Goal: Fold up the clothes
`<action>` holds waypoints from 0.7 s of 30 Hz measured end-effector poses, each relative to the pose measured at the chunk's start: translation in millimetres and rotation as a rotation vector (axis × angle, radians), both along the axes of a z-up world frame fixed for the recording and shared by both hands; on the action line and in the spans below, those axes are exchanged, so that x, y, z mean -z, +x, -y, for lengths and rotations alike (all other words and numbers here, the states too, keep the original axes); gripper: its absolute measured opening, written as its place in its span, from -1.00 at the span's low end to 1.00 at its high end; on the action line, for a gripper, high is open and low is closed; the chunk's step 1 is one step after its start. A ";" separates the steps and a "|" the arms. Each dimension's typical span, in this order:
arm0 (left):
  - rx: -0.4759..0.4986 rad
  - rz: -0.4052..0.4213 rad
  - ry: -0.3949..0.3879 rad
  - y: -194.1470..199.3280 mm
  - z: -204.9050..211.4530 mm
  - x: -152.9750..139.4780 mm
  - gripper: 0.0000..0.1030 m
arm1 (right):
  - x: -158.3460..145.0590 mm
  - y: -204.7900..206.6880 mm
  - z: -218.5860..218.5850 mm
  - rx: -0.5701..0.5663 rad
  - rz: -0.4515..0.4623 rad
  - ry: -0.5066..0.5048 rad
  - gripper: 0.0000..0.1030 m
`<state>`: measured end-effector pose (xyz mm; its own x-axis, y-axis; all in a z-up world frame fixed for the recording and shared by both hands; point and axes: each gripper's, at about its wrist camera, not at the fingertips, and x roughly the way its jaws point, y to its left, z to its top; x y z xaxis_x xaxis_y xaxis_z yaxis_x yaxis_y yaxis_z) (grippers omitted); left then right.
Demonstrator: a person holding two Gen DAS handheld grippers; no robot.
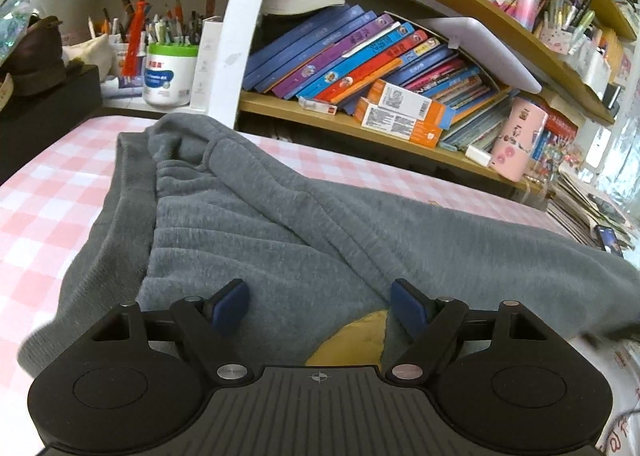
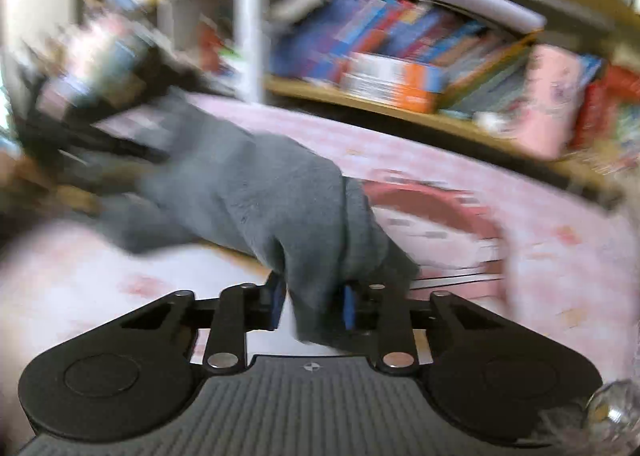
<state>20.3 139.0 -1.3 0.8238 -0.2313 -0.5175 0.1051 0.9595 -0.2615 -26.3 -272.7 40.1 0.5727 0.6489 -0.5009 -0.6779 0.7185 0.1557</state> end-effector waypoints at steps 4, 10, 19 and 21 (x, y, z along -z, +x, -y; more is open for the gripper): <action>0.000 0.000 0.002 -0.5 0.5 0.6 0.59 | -24.0 -8.8 28.9 -0.034 0.009 0.306 -0.67; 0.000 0.000 0.002 -0.7 0.6 0.5 0.59 | -7.5 45.7 33.5 0.494 0.130 -0.005 -0.52; 0.010 -0.002 -0.005 0.8 -0.3 1.0 0.65 | 8.1 25.5 21.1 0.489 0.211 -0.119 0.46; 0.011 -0.001 -0.006 0.8 -0.6 0.9 0.65 | 5.5 17.1 10.7 0.366 0.217 -0.126 0.52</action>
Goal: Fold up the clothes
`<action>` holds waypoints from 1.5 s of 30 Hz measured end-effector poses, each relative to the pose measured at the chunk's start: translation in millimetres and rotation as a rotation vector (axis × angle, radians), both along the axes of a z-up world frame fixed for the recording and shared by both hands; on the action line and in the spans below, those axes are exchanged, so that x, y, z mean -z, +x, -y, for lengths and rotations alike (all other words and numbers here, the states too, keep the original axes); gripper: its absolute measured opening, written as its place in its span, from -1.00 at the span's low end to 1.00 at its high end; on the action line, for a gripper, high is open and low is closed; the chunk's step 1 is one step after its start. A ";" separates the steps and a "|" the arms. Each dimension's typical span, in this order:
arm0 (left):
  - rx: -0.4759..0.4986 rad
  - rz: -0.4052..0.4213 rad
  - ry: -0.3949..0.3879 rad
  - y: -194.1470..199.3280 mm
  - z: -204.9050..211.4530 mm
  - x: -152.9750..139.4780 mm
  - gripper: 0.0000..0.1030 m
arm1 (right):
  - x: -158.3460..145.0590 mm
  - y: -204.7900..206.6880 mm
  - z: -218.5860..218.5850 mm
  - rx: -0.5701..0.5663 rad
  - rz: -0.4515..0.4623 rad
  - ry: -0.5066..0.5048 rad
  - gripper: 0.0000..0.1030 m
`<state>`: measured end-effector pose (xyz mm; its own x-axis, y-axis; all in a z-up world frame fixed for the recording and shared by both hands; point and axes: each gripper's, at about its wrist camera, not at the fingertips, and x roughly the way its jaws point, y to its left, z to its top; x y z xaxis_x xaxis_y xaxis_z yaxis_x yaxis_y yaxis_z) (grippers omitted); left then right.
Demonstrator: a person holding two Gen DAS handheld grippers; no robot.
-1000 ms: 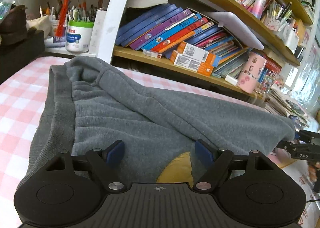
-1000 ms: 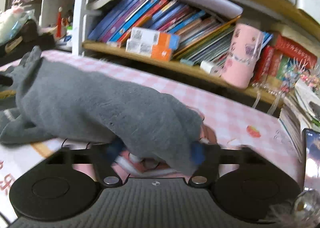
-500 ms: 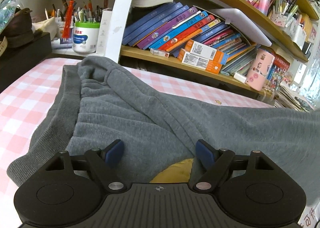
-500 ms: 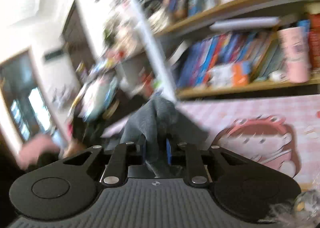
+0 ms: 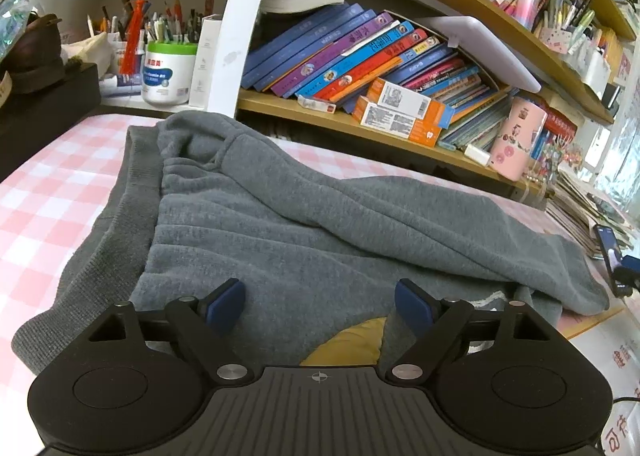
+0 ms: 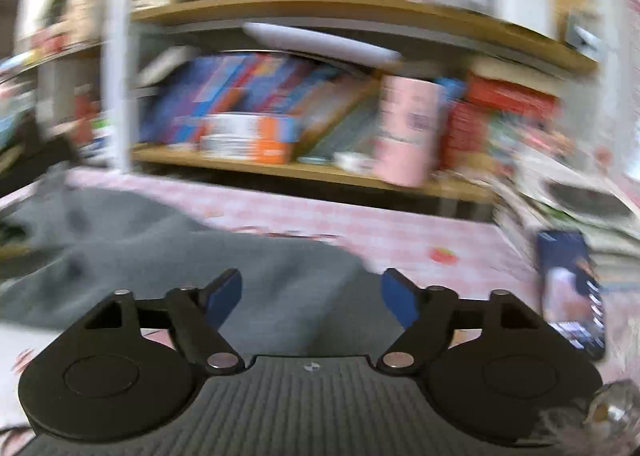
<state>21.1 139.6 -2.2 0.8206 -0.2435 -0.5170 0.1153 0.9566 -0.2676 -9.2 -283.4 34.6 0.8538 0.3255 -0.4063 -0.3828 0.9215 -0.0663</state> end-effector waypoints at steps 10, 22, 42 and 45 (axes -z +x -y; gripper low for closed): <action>0.000 0.001 -0.003 -0.2 -0.6 0.1 0.65 | 37.1 5.2 -72.8 -0.190 -0.065 -0.302 0.01; 0.002 -0.001 -0.007 -0.1 -1.2 0.1 0.66 | -53.4 111.0 -43.3 0.199 0.288 -0.175 0.01; 0.007 -0.002 -0.009 0.9 0.6 0.0 0.75 | 29.6 77.0 -5.2 0.219 -0.137 0.083 0.42; 0.006 -0.002 -0.006 0.9 0.9 -0.3 0.75 | 40.3 67.8 -32.9 0.197 -0.143 -0.144 0.35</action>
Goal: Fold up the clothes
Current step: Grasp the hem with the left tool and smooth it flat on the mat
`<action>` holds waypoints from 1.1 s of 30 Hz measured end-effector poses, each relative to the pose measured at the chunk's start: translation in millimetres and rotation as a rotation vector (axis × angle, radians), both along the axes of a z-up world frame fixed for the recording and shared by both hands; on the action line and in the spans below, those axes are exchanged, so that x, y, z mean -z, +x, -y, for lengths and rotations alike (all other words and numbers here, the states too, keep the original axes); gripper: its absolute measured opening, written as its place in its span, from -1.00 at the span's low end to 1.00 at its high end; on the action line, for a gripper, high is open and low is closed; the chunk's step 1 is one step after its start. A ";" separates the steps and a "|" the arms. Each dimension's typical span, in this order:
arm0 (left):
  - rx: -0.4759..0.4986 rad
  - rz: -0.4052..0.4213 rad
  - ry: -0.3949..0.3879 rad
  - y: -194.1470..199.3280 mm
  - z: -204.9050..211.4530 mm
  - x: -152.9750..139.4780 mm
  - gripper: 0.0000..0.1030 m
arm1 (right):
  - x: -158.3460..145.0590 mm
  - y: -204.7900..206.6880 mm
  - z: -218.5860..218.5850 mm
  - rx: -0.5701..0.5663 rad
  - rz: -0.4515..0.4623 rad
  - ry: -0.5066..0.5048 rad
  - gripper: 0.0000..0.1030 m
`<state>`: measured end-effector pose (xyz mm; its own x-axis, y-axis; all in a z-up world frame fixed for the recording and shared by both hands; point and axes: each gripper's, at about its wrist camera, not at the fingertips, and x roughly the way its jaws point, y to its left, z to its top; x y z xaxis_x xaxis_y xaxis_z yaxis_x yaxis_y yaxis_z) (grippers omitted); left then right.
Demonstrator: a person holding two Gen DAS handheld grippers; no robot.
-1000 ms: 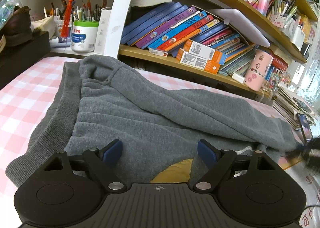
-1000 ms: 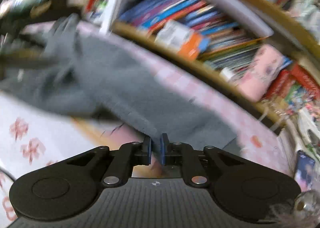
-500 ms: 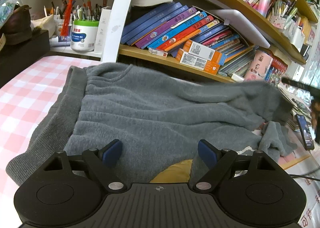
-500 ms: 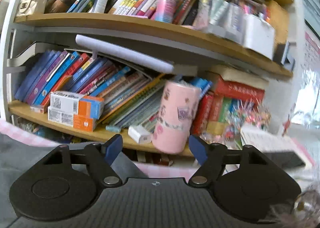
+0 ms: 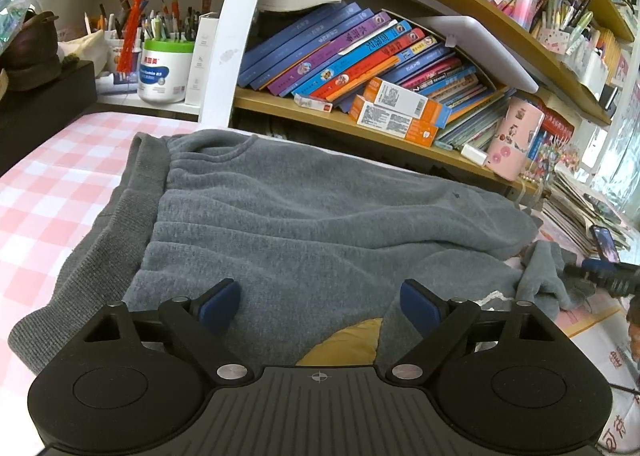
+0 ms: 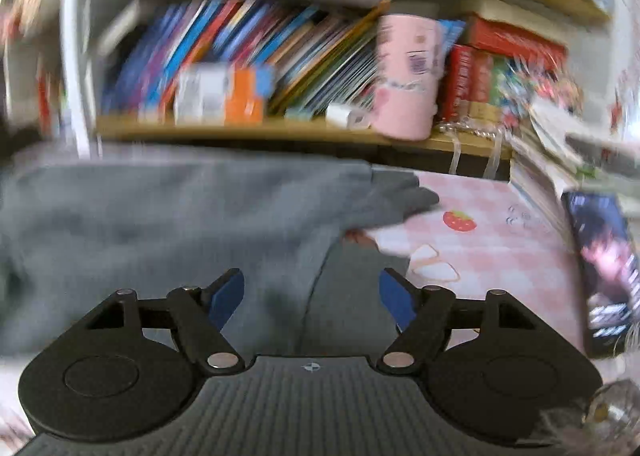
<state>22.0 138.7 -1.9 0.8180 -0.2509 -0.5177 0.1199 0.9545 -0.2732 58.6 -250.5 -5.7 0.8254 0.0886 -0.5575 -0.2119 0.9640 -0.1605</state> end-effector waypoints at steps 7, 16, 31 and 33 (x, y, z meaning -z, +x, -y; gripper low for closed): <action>-0.009 0.010 -0.011 -2.0 -2.5 0.0 0.75 | 0.5 -32.5 13.3 -0.022 -0.037 -0.130 0.33; -0.062 0.064 0.020 -13.8 -6.1 -9.7 0.75 | -10.9 -99.2 77.5 0.171 -0.026 -0.271 0.43; -0.194 0.109 0.113 -38.3 -30.7 -33.7 0.45 | -20.4 -78.0 12.5 -0.125 0.039 -0.012 0.44; -0.219 0.107 0.152 -41.9 -35.4 -37.2 0.45 | -15.5 -76.2 3.8 -0.154 0.026 0.008 0.49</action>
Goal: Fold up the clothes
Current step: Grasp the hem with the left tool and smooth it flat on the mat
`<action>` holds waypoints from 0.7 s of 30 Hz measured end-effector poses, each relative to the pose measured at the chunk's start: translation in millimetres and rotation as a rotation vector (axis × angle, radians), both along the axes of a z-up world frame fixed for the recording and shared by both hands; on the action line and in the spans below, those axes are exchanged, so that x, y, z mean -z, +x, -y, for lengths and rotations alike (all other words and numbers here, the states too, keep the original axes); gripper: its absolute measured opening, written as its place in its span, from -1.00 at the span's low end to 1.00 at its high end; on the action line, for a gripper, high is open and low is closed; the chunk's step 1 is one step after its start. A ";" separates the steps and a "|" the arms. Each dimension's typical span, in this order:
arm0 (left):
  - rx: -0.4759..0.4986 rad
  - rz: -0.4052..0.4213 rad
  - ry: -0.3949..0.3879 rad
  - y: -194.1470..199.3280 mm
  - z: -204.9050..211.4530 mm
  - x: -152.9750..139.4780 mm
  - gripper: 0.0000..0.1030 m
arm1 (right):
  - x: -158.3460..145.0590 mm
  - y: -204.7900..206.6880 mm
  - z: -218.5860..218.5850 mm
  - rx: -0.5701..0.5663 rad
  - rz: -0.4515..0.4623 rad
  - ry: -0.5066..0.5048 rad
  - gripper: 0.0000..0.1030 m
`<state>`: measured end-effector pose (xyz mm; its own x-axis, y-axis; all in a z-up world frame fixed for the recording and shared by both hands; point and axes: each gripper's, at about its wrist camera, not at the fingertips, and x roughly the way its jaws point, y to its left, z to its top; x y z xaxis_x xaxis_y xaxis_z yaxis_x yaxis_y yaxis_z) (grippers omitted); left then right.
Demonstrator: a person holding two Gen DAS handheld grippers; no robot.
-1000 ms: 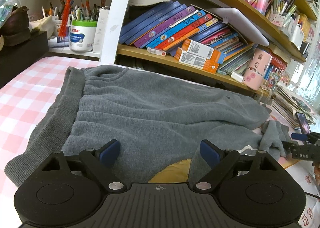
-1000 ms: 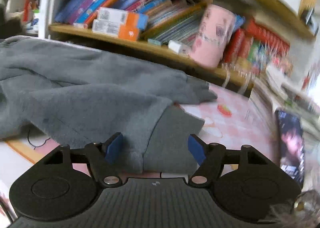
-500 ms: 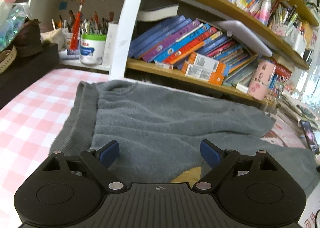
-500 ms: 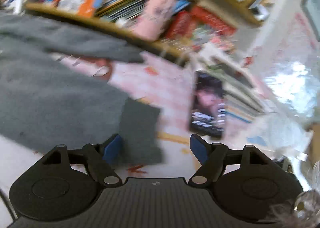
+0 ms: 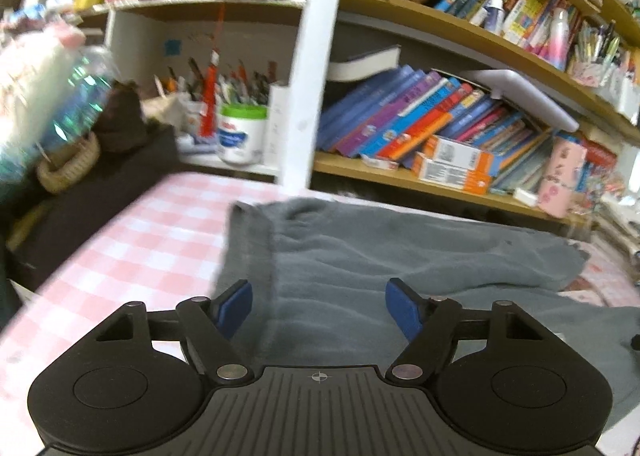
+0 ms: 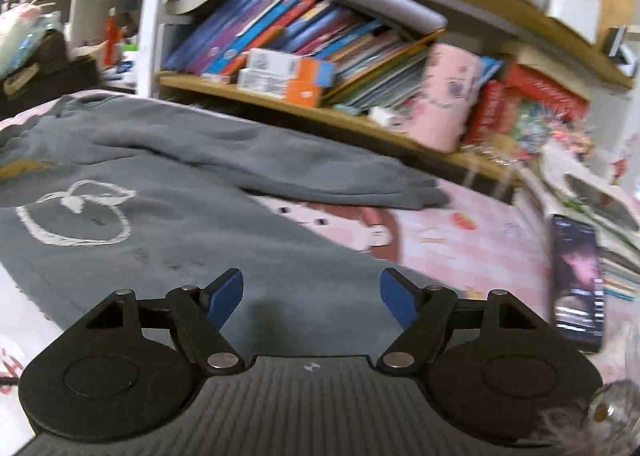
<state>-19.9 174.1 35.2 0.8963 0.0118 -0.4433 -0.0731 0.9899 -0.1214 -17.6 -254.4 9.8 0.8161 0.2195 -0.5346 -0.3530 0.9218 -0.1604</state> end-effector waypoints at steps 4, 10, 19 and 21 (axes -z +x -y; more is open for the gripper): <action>-0.037 -0.040 0.019 -2.8 -12.9 2.3 0.45 | 8.7 1.6 -11.4 -0.049 -0.029 0.024 0.52; -0.055 -0.103 0.001 8.1 -22.4 15.2 0.45 | 14.6 2.6 -9.2 -0.041 -0.057 0.033 0.54; -0.032 -0.157 0.030 20.9 -18.3 30.6 -0.42 | 14.9 3.6 -5.6 -0.033 -0.074 0.045 0.65; -0.021 -0.160 0.022 20.8 -21.9 32.0 -0.53 | 14.9 4.2 -5.2 -0.032 -0.078 0.048 0.68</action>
<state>1.0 196.0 3.3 0.8140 0.0414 -0.5794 -0.1106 0.9903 -0.0846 -13.4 -249.2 -5.1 0.7643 0.2721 -0.5846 -0.3924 0.9157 -0.0868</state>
